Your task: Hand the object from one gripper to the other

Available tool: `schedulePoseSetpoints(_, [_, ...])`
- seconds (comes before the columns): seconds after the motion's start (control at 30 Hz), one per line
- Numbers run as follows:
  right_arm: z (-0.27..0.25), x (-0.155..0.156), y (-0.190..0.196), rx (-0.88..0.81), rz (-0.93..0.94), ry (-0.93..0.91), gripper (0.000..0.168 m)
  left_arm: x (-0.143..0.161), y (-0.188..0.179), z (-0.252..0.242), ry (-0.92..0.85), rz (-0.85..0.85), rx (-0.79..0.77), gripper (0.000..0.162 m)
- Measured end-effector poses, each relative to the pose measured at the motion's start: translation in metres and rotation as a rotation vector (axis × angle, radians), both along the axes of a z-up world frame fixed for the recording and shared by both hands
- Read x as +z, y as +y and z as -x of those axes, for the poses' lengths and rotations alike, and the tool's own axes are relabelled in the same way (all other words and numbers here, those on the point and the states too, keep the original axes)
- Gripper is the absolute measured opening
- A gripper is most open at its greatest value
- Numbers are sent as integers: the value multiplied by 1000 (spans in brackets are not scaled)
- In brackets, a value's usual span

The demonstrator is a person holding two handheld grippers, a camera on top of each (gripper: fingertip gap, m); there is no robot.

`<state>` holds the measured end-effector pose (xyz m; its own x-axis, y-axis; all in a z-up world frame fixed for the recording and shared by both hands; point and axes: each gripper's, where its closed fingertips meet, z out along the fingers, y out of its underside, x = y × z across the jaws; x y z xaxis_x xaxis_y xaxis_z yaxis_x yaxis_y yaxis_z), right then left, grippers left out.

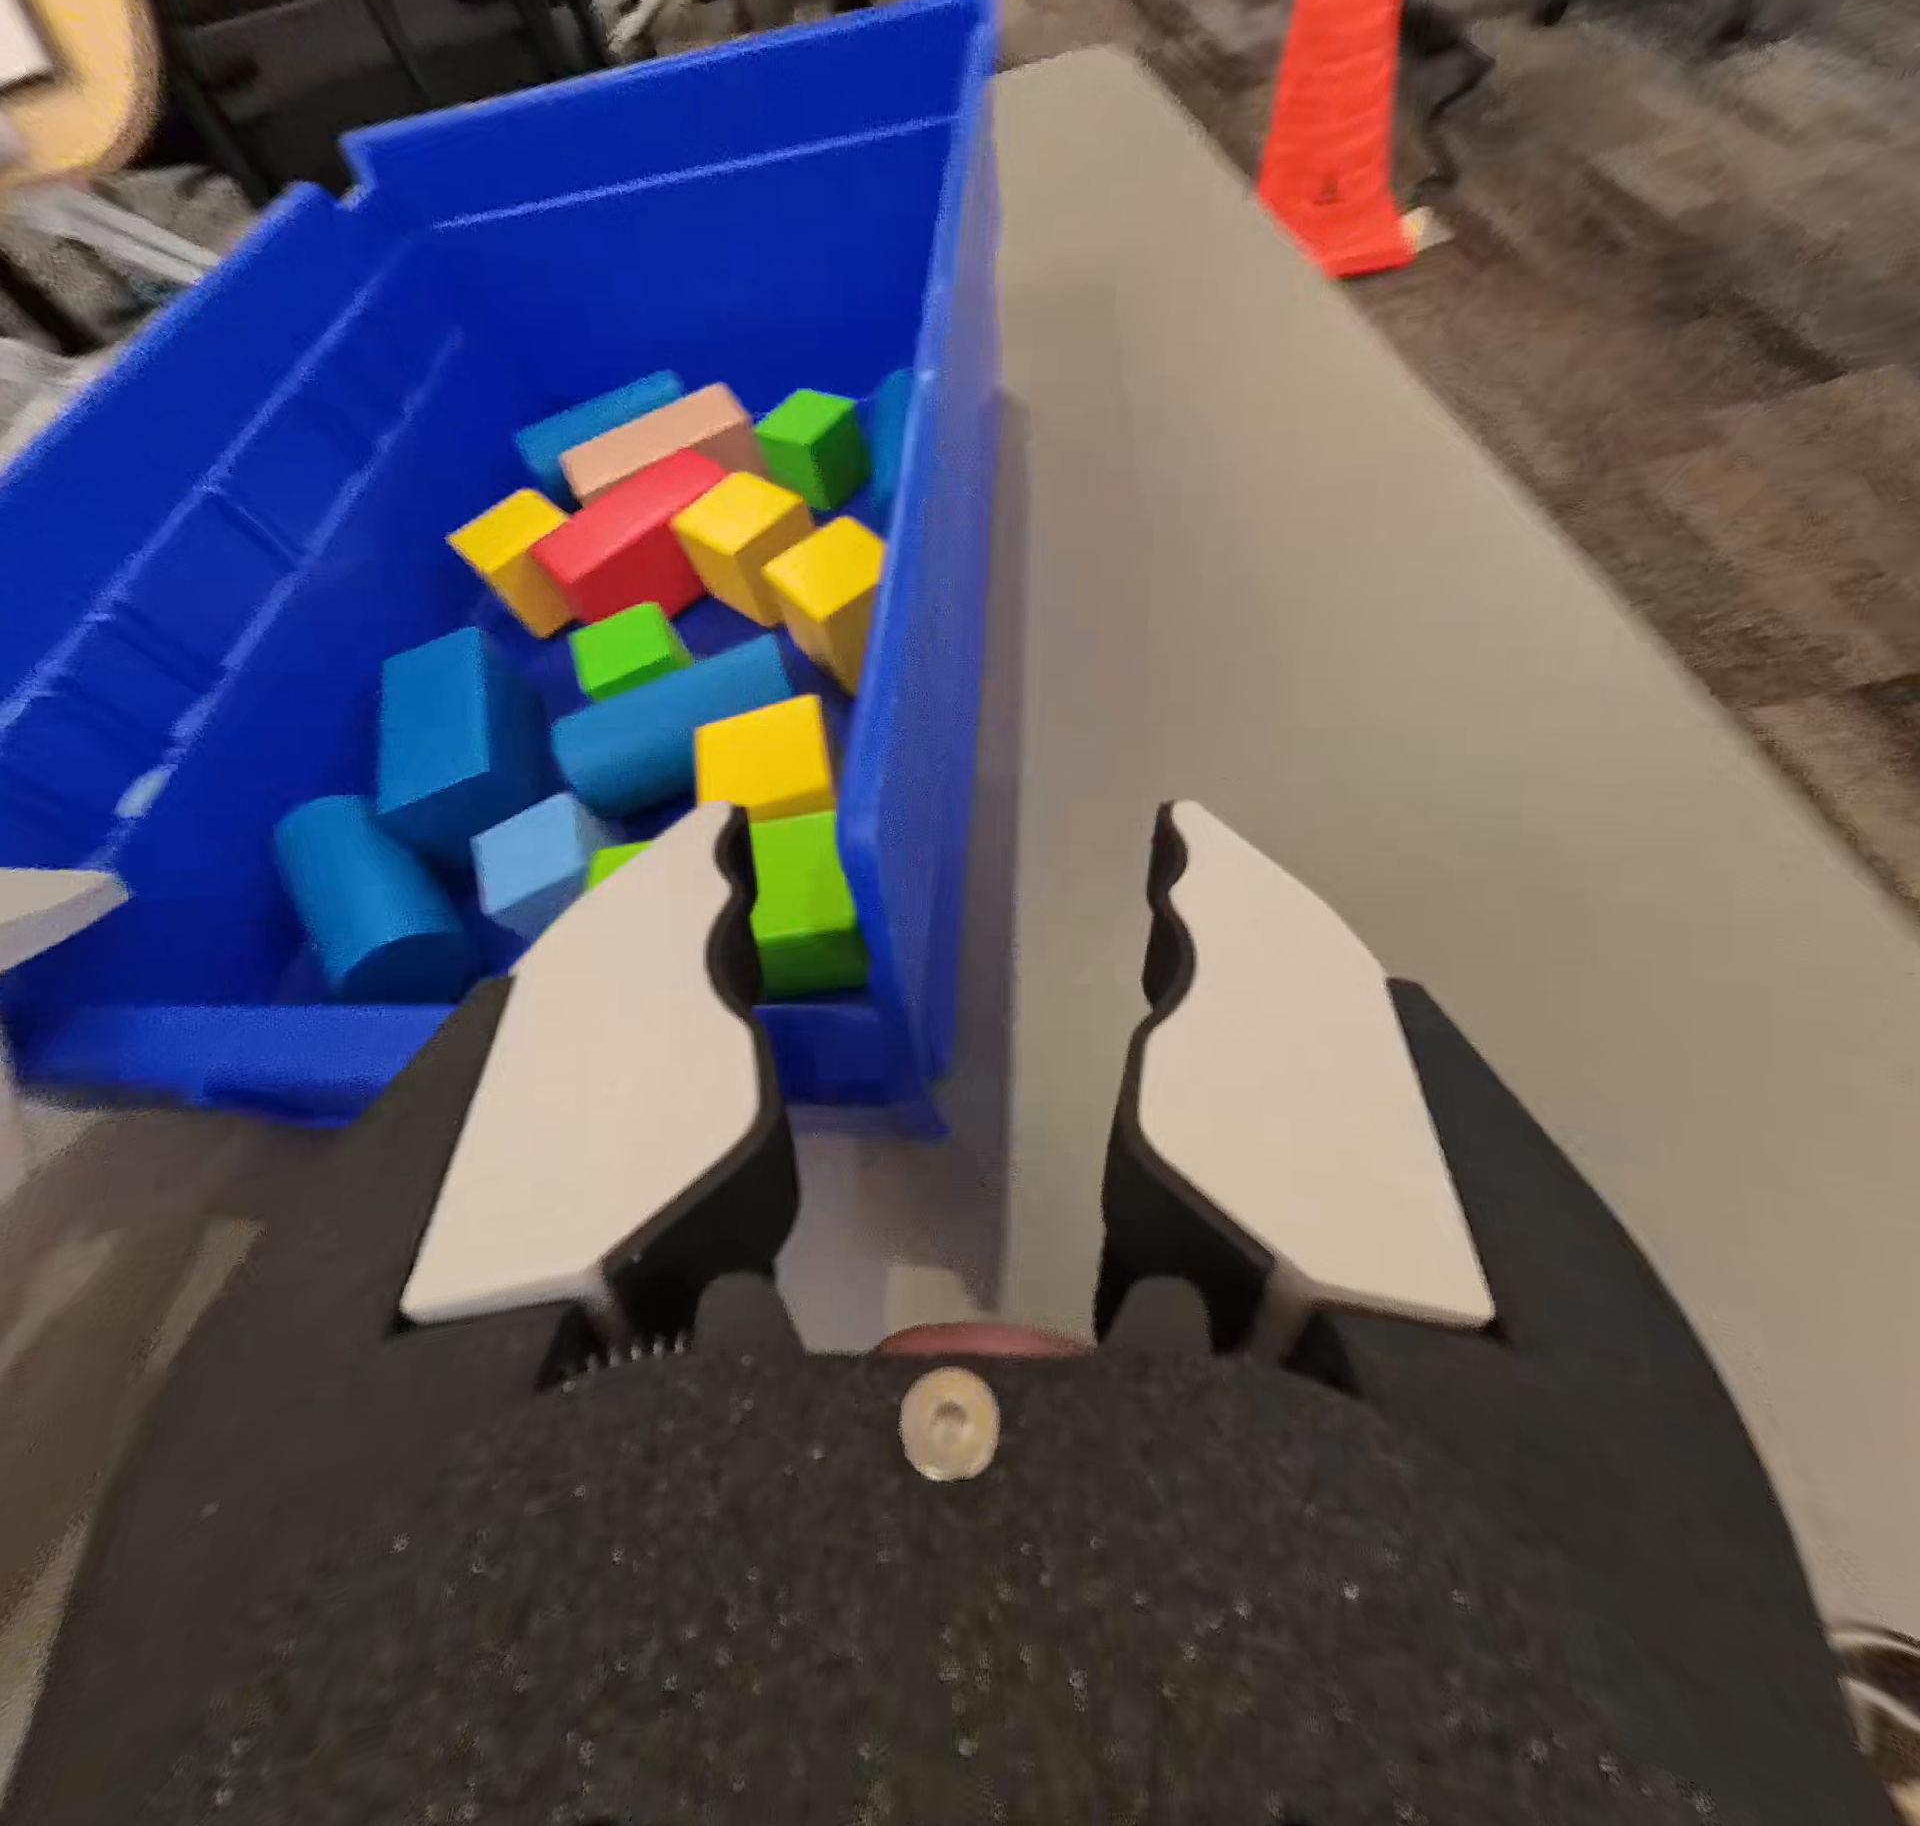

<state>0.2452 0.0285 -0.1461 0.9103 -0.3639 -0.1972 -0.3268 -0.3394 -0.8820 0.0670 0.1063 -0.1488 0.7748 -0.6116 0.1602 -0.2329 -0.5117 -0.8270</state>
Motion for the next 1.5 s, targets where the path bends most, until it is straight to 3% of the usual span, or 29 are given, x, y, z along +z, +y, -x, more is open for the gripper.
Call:
schedulePoseSetpoints(0.03, [10,0,2,28,-16,37,60,0,0,2,10,-2,0,8])
schedulePoseSetpoints(0.07, [19,4,3,47,-51,52,37,0,-1,4,16,-7,0,8])
schedulePoseSetpoints(0.17, [21,8,-11,-54,-7,48,5,3,-10,14,0,-11,5,7])
schedulePoseSetpoints(0.37, [77,47,-14,-54,-107,45,4,53,-16,80,-44,-148,63,8])
schedulePoseSetpoints(0.47, [132,68,4,7,-161,18,3,81,-2,140,-14,-211,131,6])
schedulePoseSetpoints(0.57, [198,68,35,83,-160,23,3,89,14,212,37,-237,222,5])
schedulePoseSetpoints(0.73, [288,36,74,207,-52,61,3,63,35,296,77,-164,286,7])
schedulePoseSetpoints(0.87, [310,5,82,223,8,21,3,24,45,317,71,-85,297,7])
schedulePoseSetpoints(0.97, [317,9,85,247,-38,-42,5,2,48,321,-11,-2,290,6])
schedulePoseSetpoints(1.03, [319,9,84,301,-34,-33,8,8,40,321,-53,51,247,13])
schedulePoseSetpoints(1.13, [317,31,65,427,-109,-21,20,47,14,335,-171,60,167,50])
schedulePoseSetpoints(1.27, [339,68,26,618,-267,-116,37,76,-2,428,-79,-61,224,65])
schedulePoseSetpoints(1.4, [391,54,2,745,-278,-215,37,57,37,561,134,-93,477,67])
schedulePoseSetpoints(1.5, [456,42,-8,901,-233,-179,40,33,74,588,82,28,485,76])
